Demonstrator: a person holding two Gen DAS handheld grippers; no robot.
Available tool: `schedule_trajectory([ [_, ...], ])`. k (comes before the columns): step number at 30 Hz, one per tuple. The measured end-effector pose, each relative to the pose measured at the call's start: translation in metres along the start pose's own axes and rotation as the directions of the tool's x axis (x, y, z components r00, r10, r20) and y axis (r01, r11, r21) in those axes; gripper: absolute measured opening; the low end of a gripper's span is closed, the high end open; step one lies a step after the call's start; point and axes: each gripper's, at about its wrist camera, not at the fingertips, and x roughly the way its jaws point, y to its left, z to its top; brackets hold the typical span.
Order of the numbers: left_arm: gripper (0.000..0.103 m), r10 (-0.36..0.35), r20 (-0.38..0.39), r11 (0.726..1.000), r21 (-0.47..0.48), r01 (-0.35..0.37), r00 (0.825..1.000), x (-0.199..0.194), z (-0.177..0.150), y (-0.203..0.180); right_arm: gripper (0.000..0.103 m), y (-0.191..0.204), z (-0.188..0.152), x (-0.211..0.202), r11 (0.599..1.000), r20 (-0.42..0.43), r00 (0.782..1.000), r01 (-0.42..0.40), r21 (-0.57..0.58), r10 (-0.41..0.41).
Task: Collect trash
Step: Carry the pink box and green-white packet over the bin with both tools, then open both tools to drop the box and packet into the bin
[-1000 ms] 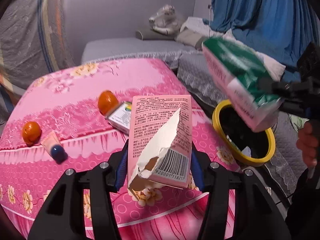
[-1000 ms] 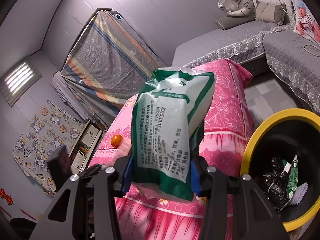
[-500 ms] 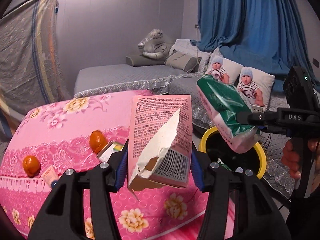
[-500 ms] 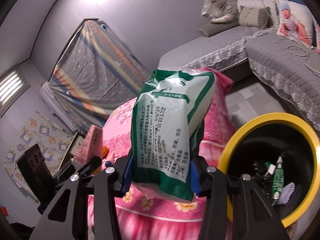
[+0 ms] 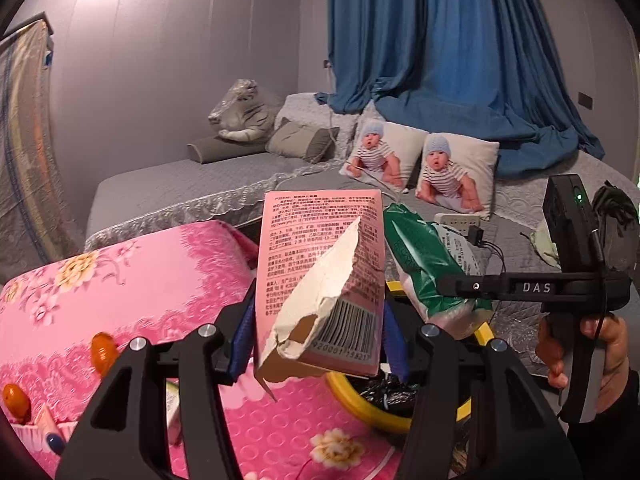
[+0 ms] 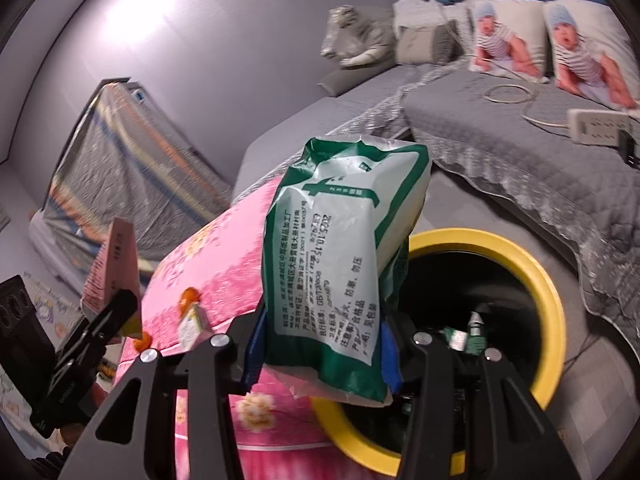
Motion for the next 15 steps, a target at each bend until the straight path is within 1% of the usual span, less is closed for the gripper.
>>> schedule_trajectory([
  [4, 0.051, -0.040, -0.025, 0.999, 0.017, 0.040, 0.999, 0.028, -0.002, -0.017, 0.043, -0.025, -0.005, 0.000, 0.997, 0.012, 0.998, 0.062, 0.039, -0.063],
  [8, 0.052, -0.061, -0.052, 0.998, 0.028, 0.063, 0.997, 0.056, -0.009, -0.031, 0.043, -0.047, -0.012, 0.003, 0.991, 0.007, 0.993, 0.116, 0.065, -0.117],
  [12, 0.052, -0.065, -0.098, 0.997, 0.027, 0.068, 0.993, 0.082, -0.019, -0.038, 0.043, -0.065, -0.020, 0.010, 0.986, -0.018, 0.992, 0.129, 0.101, -0.128],
  [15, 0.052, -0.069, -0.144, 0.997, 0.016, 0.072, 0.987, 0.103, -0.027, -0.041, 0.043, -0.075, -0.027, 0.014, 0.982, -0.033, 0.989, 0.149, 0.113, -0.146],
])
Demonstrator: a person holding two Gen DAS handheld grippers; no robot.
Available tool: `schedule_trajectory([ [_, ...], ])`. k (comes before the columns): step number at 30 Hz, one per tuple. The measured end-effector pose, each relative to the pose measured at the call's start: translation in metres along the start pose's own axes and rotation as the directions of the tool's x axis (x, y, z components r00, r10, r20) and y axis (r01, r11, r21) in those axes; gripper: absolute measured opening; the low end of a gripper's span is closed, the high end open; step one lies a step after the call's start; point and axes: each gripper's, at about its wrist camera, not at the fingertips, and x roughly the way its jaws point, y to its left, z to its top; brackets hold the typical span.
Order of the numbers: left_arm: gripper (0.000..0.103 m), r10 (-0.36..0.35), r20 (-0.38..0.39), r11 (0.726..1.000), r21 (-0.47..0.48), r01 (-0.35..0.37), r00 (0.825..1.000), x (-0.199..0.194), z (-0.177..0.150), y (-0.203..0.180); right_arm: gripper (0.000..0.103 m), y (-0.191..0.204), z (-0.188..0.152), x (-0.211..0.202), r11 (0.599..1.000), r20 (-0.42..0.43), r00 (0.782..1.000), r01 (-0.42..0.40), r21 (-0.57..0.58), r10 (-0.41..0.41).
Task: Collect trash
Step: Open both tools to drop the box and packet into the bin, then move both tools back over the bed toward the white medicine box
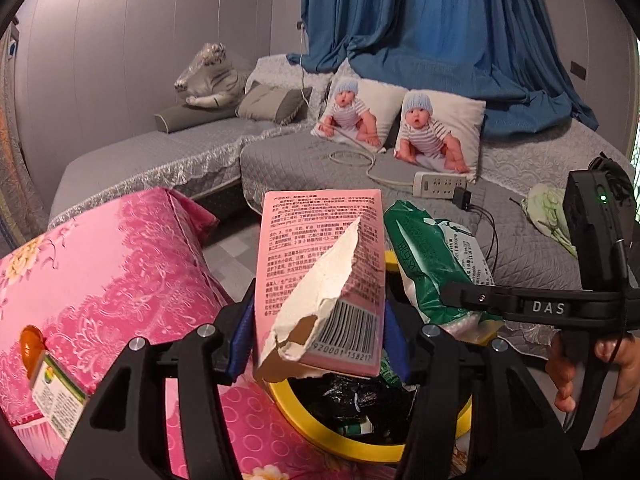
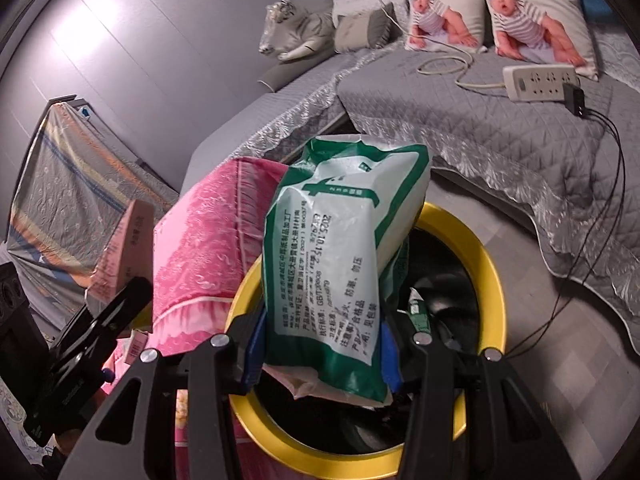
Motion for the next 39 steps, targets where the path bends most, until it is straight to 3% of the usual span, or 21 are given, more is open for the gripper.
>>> schedule_trajectory([
  [8, 0.052, -0.009, -0.078, 1.000, -0.009, 0.008, 0.997, 0.036, -0.013, -0.007, 0.044, -0.010, -0.006, 0.007, 1.000, -0.024, 0.999, 0.027, 0.014, -0.027],
  [14, 0.054, -0.002, -0.085, 1.000, -0.019, 0.000, 0.996, 0.038, -0.016, -0.004, 0.045, -0.007, -0.007, 0.009, 1.000, -0.034, 0.999, 0.031, 0.007, -0.030],
  [16, 0.060, 0.000, -0.091, 0.999, -0.038, -0.004, 0.996, 0.037, -0.015, -0.001, 0.051, -0.005, -0.006, 0.005, 0.999, -0.018, 0.998, 0.053, 0.006, -0.053],
  [17, 0.072, -0.007, -0.095, 0.999, -0.053, 0.002, 0.995, 0.036, -0.014, 0.001, 0.059, -0.007, -0.004, 0.003, 0.998, -0.001, 0.998, 0.067, 0.021, -0.067],
  [19, 0.085, -0.015, -0.090, 0.995, -0.096, 0.006, 0.996, 0.033, -0.013, 0.008, 0.068, -0.011, -0.001, -0.003, 0.997, 0.019, 0.998, 0.067, 0.049, -0.068],
  [26, 0.091, -0.006, -0.072, 0.979, -0.203, -0.009, 0.997, 0.018, -0.010, 0.033, 0.071, -0.014, 0.006, -0.022, 0.997, 0.064, 0.996, 0.056, 0.062, -0.060],
  [29, 0.091, 0.019, -0.061, 0.969, -0.246, -0.034, 0.998, 0.004, -0.010, 0.048, 0.071, 0.000, 0.005, -0.025, 0.999, 0.073, 0.996, 0.042, 0.014, -0.043],
  [34, 0.092, 0.093, -0.021, 0.960, -0.262, -0.095, 0.995, -0.045, -0.017, 0.084, 0.071, 0.056, 0.004, -0.015, 0.982, 0.034, 0.998, -0.051, -0.184, 0.058],
  [37, 0.092, 0.159, -0.005, 0.953, -0.260, -0.155, 0.987, -0.084, -0.032, 0.111, 0.071, 0.105, -0.001, -0.002, 0.936, -0.020, 0.991, -0.130, -0.326, 0.131],
  [39, 0.093, 0.221, -0.006, 0.937, -0.276, -0.214, 0.975, -0.113, -0.048, 0.133, 0.071, 0.148, -0.009, 0.011, 0.877, -0.079, 0.980, -0.198, -0.437, 0.182],
])
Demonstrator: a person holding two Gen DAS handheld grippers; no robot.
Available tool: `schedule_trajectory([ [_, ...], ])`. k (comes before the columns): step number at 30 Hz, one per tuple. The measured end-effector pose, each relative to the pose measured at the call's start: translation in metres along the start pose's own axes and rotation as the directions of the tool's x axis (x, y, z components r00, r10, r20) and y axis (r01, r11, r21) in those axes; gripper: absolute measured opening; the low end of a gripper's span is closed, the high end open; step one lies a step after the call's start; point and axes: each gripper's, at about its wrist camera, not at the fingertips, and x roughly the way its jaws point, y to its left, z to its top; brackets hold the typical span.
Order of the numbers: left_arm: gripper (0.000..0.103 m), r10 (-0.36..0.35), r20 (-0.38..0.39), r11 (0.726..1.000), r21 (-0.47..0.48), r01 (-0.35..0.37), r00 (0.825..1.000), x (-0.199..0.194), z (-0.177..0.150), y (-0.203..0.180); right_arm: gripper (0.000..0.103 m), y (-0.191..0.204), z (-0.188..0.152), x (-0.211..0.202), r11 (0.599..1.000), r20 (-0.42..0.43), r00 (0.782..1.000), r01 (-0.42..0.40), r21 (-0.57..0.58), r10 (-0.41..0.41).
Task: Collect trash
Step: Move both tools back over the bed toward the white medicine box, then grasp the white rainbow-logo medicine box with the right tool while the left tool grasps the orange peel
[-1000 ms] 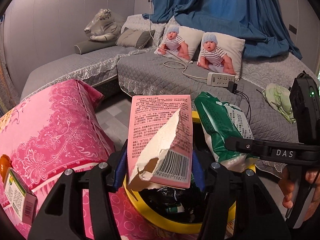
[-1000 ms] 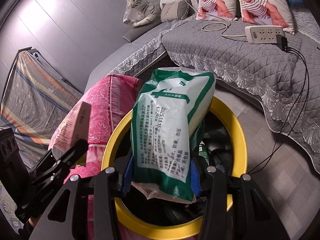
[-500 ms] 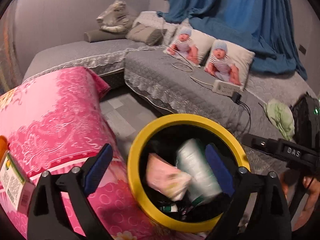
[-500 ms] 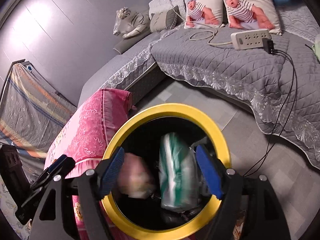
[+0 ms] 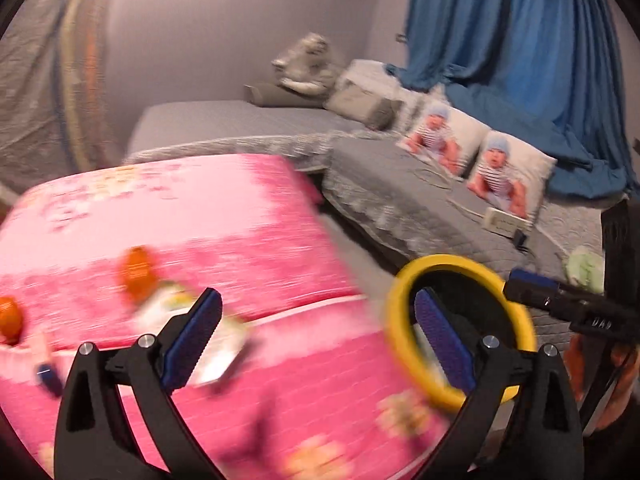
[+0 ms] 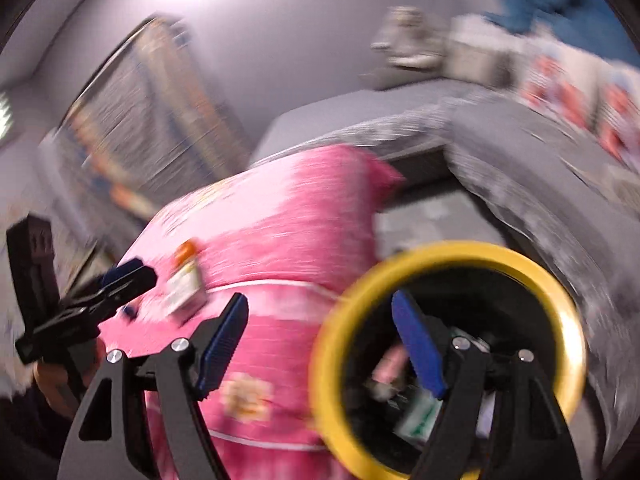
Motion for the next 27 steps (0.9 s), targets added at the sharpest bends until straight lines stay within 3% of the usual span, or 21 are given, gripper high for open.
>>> schedule_trajectory([
  [2, 0.093, 0.066, 0.013, 0.998, -0.026, -0.065, 0.998, -0.020, -0.009, 0.031, 0.072, 0.034, 0.006, 0.021, 0.992, -0.042, 0.997, -0.062, -0.108, 0.057],
  [3, 0.093, 0.109, 0.016, 0.993, -0.041, -0.108, 0.994, -0.031, -0.016, 0.050, 0.078, 0.057, 0.009, 0.037, 0.979, -0.081, 0.993, -0.094, -0.179, 0.080],
  [6, 0.093, 0.210, -0.001, 0.973, -0.095, -0.209, 0.978, -0.056, -0.032, 0.098, 0.079, 0.109, 0.011, 0.078, 0.934, -0.196, 0.975, -0.163, -0.317, 0.103],
  [12, 0.093, 0.321, -0.029, 0.923, -0.217, -0.319, 0.947, -0.094, -0.065, 0.171, 0.079, 0.178, 0.009, 0.144, 0.857, -0.343, 0.939, -0.201, -0.475, 0.030],
  [17, 0.093, 0.329, -0.055, 0.898, -0.291, -0.330, 0.943, -0.105, -0.080, 0.205, 0.079, 0.201, 0.007, 0.186, 0.819, -0.385, 0.920, -0.164, -0.550, -0.074],
  [20, 0.093, 0.312, -0.065, 0.897, -0.307, -0.316, 0.948, -0.104, -0.085, 0.212, 0.079, 0.203, 0.004, 0.202, 0.809, -0.414, 0.903, -0.154, -0.568, -0.119],
  [27, 0.093, 0.282, -0.088, 0.915, -0.274, -0.296, 0.955, -0.093, -0.090, 0.211, 0.078, 0.196, 0.006, 0.240, 0.847, -0.478, 0.864, -0.130, -0.516, -0.158],
])
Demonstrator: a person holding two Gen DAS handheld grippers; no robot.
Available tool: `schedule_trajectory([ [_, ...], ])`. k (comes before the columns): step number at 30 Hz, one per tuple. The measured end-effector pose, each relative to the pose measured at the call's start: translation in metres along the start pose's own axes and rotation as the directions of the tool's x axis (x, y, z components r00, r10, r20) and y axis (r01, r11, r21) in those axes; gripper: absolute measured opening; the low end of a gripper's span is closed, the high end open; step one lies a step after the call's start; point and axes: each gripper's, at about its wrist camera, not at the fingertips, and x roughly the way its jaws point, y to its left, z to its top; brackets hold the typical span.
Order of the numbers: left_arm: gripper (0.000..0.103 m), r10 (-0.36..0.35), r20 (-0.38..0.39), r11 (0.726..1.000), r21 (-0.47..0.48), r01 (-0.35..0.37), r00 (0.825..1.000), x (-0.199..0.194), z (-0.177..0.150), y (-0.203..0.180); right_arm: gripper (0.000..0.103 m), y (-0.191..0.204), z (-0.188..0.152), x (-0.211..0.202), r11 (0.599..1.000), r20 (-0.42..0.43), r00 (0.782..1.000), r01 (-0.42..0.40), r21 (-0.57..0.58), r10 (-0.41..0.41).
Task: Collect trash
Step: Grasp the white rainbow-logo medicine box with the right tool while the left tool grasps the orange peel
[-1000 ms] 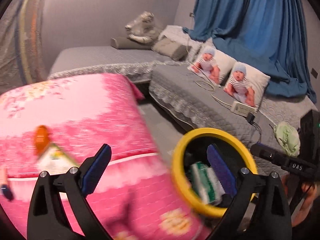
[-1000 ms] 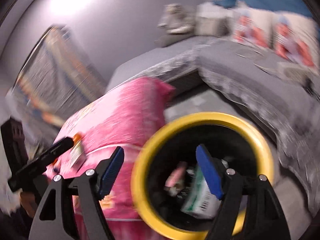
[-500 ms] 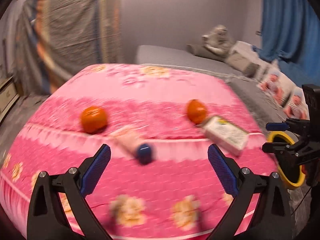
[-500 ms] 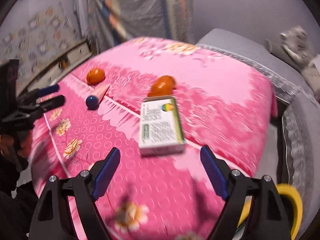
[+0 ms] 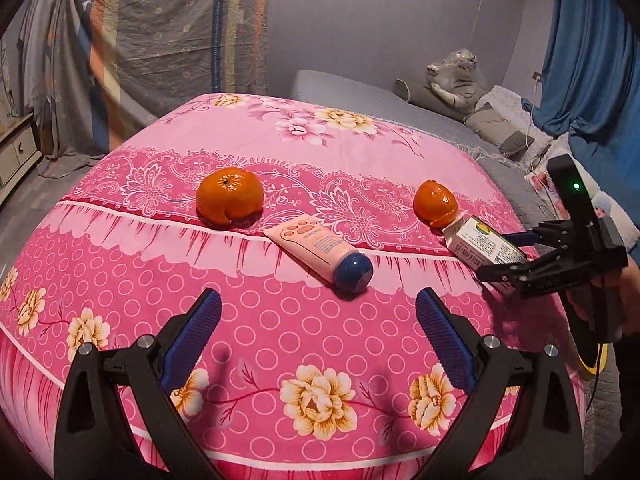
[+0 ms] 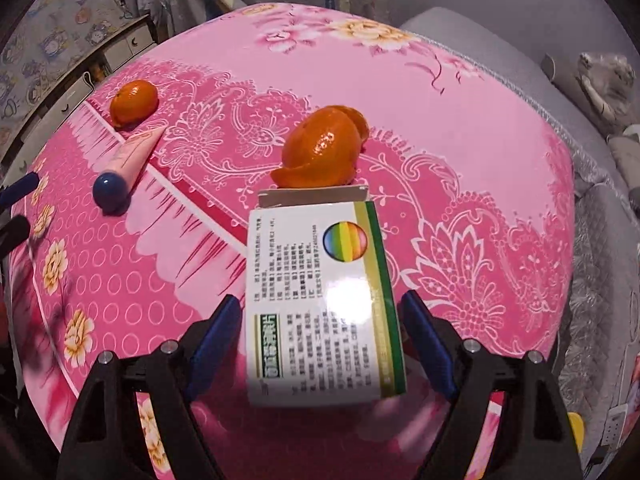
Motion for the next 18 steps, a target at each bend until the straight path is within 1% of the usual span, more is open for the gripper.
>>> schedule_trajectory([
  [1, 0.093, 0.001, -0.006, 1.000, 0.010, -0.001, 1.000, 0.002, 0.000, -0.002, 0.077, 0.001, 0.002, 0.001, 1.000, 0.000, 1.000, -0.001, 0.002, 0.001],
  [3, 0.093, 0.004, -0.015, 1.000, 0.024, -0.003, 1.000, 0.006, 0.001, -0.002, 0.064, 0.002, 0.004, 0.003, 1.000, 0.003, 1.000, 0.004, 0.006, -0.004],
  [7, 0.093, 0.012, -0.042, 1.000, 0.025, -0.011, 0.999, 0.015, 0.004, -0.002, 0.063, -0.001, 0.002, -0.002, 0.999, 0.032, 0.999, -0.012, 0.037, 0.011],
  [9, 0.093, 0.008, -0.039, 1.000, 0.024, -0.007, 0.999, 0.015, 0.007, -0.006, 0.063, -0.004, 0.000, -0.014, 0.998, 0.075, 0.997, -0.031, 0.056, 0.027],
  [11, 0.093, 0.004, -0.030, 0.999, 0.043, -0.003, 1.000, 0.016, 0.014, -0.015, 0.063, -0.010, -0.005, -0.028, 0.995, 0.110, 0.992, -0.064, 0.077, 0.056],
  [12, 0.093, 0.005, -0.022, 0.998, 0.061, -0.003, 1.000, 0.017, 0.019, -0.023, 0.063, -0.014, -0.009, -0.037, 0.991, 0.133, 0.987, -0.098, 0.095, 0.085],
  [14, 0.093, 0.001, -0.012, 0.997, 0.082, 0.000, 1.000, 0.021, 0.031, -0.036, 0.063, -0.020, -0.016, -0.051, 0.983, 0.167, 0.980, -0.133, 0.125, 0.111],
  [17, 0.093, -0.032, -0.019, 0.994, 0.107, 0.034, 0.999, 0.034, 0.051, -0.059, 0.063, -0.032, -0.035, -0.076, 0.969, 0.234, 0.964, -0.173, 0.175, 0.130],
  [18, 0.093, -0.056, -0.025, 0.991, 0.116, 0.059, 0.998, 0.042, 0.059, -0.070, 0.064, -0.037, -0.044, -0.086, 0.964, 0.262, 0.956, -0.184, 0.193, 0.130],
])
